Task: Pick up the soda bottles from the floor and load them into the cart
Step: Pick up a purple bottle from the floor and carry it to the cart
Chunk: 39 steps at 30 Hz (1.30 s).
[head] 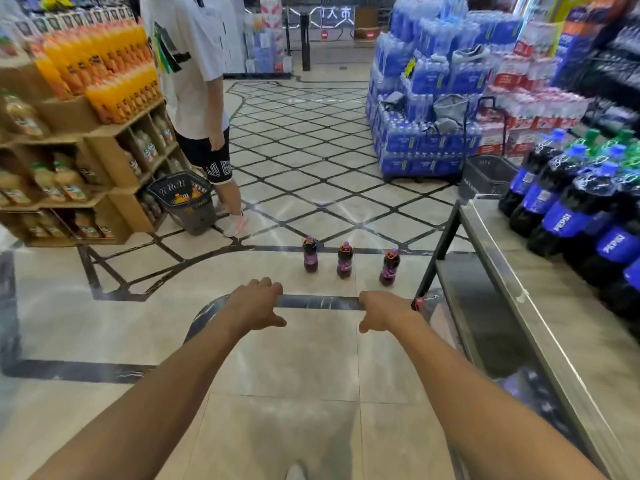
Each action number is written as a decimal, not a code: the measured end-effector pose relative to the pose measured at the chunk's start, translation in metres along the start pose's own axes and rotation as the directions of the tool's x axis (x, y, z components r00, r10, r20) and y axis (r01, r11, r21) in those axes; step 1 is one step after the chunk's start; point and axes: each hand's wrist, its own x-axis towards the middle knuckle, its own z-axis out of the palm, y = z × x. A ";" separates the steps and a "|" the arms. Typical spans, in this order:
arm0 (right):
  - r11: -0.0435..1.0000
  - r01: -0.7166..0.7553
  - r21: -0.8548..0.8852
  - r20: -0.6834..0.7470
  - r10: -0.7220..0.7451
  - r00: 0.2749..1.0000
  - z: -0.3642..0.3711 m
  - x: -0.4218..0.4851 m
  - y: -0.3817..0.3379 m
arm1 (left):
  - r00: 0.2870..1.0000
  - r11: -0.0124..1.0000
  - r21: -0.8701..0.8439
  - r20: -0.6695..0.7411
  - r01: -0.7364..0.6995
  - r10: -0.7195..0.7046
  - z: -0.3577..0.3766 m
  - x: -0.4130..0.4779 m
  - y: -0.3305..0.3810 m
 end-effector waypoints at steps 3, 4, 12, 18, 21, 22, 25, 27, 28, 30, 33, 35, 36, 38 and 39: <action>0.999 0.028 -0.024 0.003 -0.028 1.000 -0.013 0.037 -0.007 | 1.000 1.000 -0.017 0.015 -0.007 0.007 -0.003 0.039 -0.011; 0.999 0.037 -0.031 0.001 -0.037 0.999 -0.018 0.050 -0.010 | 1.000 1.000 -0.021 0.014 -0.012 0.013 -0.005 0.053 -0.015; 0.996 0.033 -0.081 -0.016 -0.034 0.999 -0.074 0.145 -0.033 | 0.999 0.999 -0.026 0.001 -0.037 0.037 -0.037 0.156 -0.066; 0.995 0.011 -0.103 -0.019 -0.013 1.000 -0.111 0.209 -0.032 | 0.998 0.997 -0.055 -0.021 -0.056 0.054 -0.058 0.228 -0.094; 0.993 0.014 -0.113 -0.018 -0.016 1.000 -0.125 0.242 -0.027 | 0.997 0.995 -0.071 -0.006 -0.075 0.075 -0.062 0.265 -0.096; 0.993 0.019 -0.118 -0.017 -0.021 1.000 -0.130 0.255 -0.024 | 0.997 0.994 -0.078 -0.001 -0.082 0.082 -0.063 0.279 -0.096; 0.992 0.027 -0.123 -0.013 -0.029 0.999 -0.144 0.300 -0.011 | 0.996 0.989 -0.116 -0.003 -0.091 0.091 -0.066 0.322 -0.095; 0.992 0.030 -0.118 -0.008 -0.032 0.999 -0.155 0.335 0.000 | 0.996 0.989 -0.119 -0.012 -0.093 0.092 -0.071 0.353 -0.094; 0.993 0.034 -0.117 -0.008 -0.035 0.999 -0.161 0.352 0.005 | 0.996 0.989 -0.116 -0.016 -0.092 0.091 -0.073 0.370 -0.094; 0.993 0.045 -0.113 -0.005 -0.046 0.999 -0.173 0.384 0.015 | 0.997 0.990 -0.120 -0.007 -0.075 0.075 -0.079 0.402 -0.094; 0.990 0.063 -0.126 0.007 -0.063 0.998 -0.191 0.426 0.029 | 0.998 0.996 -0.081 0.044 -0.045 0.049 -0.091 0.444 -0.095; 0.987 0.071 -0.143 0.011 -0.070 0.997 -0.204 0.452 0.040 | 0.999 0.998 -0.052 0.049 -0.021 0.024 -0.098 0.469 -0.099; 0.986 0.071 -0.151 0.006 -0.071 0.997 -0.212 0.464 0.045 | 0.999 0.999 -0.049 0.048 -0.009 0.012 -0.101 0.481 -0.101; 0.985 0.074 -0.158 -0.008 -0.076 0.997 -0.227 0.487 0.053 | 0.998 0.999 -0.046 0.057 0.007 -0.004 -0.109 0.502 -0.108; 0.984 0.079 -0.161 -0.011 -0.082 0.997 -0.234 0.498 0.057 | 0.998 0.999 -0.038 0.064 0.015 -0.012 -0.112 0.513 -0.112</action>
